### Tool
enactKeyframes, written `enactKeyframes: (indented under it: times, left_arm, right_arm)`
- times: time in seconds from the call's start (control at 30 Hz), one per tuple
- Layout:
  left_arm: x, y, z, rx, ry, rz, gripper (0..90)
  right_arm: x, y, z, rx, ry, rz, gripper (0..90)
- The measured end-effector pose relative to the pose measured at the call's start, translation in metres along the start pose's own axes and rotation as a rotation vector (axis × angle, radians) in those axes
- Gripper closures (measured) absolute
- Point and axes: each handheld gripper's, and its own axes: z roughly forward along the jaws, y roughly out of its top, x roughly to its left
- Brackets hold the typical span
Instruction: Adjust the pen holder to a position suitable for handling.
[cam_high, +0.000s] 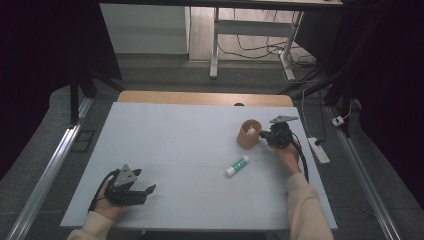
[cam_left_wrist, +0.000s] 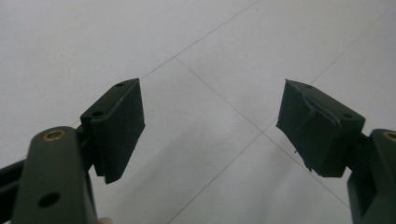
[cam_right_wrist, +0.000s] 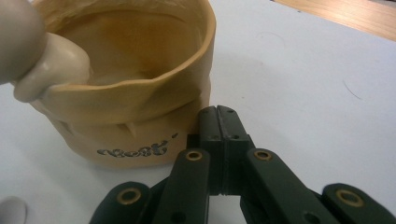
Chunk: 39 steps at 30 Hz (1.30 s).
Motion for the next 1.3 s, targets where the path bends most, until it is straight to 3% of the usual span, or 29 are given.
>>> enactKeyframes:
  times: [0.77, 1.3]
  left_arm:
    - [0.000, 0.000, 0.000, 0.005, -0.002, 0.005, 22.8]
    - [-0.001, 0.000, 0.001, 0.011, -0.003, 0.009, 22.8]
  right_arm:
    - [0.041, 0.018, 0.013, 0.032, 0.070, -0.114, 89.8]
    - [0.061, 0.027, 0.017, 0.020, 0.119, -0.139, 89.8]
